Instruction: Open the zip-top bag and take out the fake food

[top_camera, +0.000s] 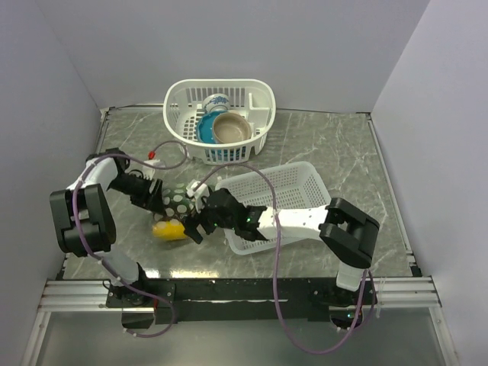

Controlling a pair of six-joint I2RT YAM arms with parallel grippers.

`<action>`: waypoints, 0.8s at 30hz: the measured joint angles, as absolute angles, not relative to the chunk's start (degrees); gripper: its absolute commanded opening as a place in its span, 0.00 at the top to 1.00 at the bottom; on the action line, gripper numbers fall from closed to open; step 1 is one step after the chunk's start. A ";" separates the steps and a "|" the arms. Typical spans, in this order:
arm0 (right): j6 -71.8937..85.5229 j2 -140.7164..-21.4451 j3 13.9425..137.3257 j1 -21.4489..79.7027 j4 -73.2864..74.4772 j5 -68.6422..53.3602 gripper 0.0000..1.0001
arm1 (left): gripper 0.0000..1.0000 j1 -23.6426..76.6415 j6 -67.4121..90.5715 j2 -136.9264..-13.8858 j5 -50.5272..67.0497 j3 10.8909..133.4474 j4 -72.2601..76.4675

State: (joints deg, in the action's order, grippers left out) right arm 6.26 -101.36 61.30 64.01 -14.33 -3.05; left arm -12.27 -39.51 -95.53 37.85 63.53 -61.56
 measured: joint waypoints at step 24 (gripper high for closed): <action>12.82 -102.65 57.56 69.14 -15.55 1.69 0.00 | 0.01 -13.65 -40.97 -78.74 34.37 69.82 -70.22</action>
State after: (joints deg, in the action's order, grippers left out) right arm 12.82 -102.65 57.56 69.14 -15.55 1.69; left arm -13.65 -40.97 -78.74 34.37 69.82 -70.22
